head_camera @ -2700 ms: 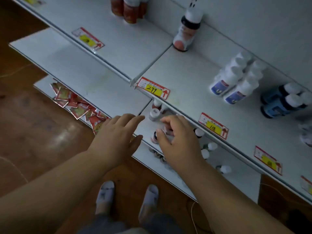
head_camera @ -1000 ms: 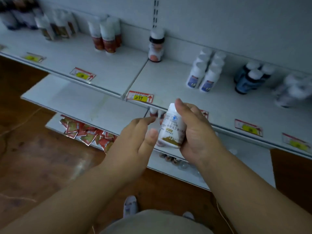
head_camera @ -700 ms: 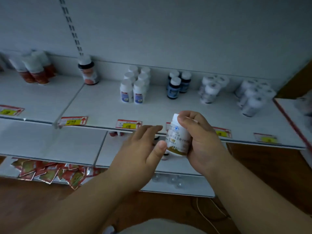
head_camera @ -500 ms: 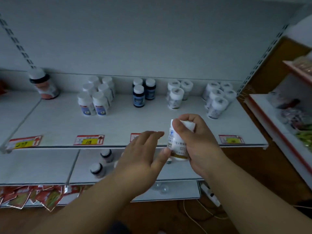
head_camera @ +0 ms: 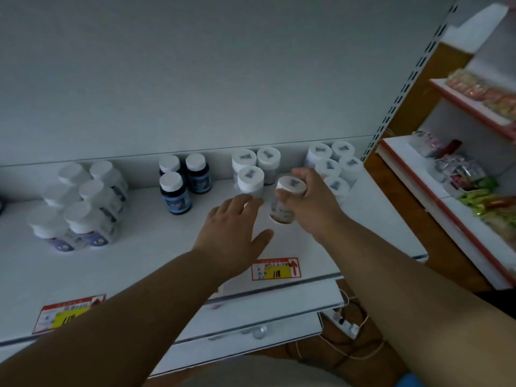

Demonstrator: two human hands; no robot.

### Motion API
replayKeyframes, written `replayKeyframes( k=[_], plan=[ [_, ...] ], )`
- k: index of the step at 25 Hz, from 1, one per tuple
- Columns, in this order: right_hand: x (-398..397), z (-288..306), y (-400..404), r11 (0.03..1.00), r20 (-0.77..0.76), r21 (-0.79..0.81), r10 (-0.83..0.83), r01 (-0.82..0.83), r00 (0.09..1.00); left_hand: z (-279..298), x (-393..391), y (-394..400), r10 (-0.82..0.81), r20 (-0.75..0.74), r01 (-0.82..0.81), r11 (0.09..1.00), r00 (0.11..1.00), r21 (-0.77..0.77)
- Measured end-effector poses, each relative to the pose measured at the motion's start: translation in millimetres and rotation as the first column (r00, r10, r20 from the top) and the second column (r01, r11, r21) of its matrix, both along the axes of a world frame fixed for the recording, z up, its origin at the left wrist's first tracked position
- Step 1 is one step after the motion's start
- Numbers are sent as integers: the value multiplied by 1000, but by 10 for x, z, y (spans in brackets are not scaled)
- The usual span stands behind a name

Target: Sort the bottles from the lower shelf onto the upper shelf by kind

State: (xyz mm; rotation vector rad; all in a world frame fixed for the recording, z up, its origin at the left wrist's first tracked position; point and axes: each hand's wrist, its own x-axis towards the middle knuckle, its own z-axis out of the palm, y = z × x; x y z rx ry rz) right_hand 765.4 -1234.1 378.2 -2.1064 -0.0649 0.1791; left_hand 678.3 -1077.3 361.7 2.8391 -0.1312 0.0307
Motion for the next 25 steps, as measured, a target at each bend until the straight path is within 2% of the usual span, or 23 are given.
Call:
replayKeyframes(
  k=[2, 4, 7, 14, 21, 25],
  plan=[
    [204, -90, 5, 992, 30, -116, 52, -48, 998, -11, 138, -6, 14, 34, -14, 1000, 999, 21],
    [356, -181, 22, 972, 47, -219, 101, -89, 994, -63, 233, -12, 44, 128, -48, 998, 991, 27],
    [498, -246, 58, 942, 89, -296, 189, -156, 978, -114, 311, -72, 135, 265, -140, 990, 955, 0],
    [569, -238, 193, 946, 104, -277, 206, -171, 973, -131, 440, -29, 157, 154, -170, 983, 975, 76],
    [379, -253, 201, 940, 195, -322, 187, -117, 963, -99, 442, 105, 42, 92, -51, 994, 995, 95],
    [53, -189, 111, 925, 353, -370, 220, -80, 909, -79, 219, 96, 62, 234, -69, 997, 970, 23]
  ],
)
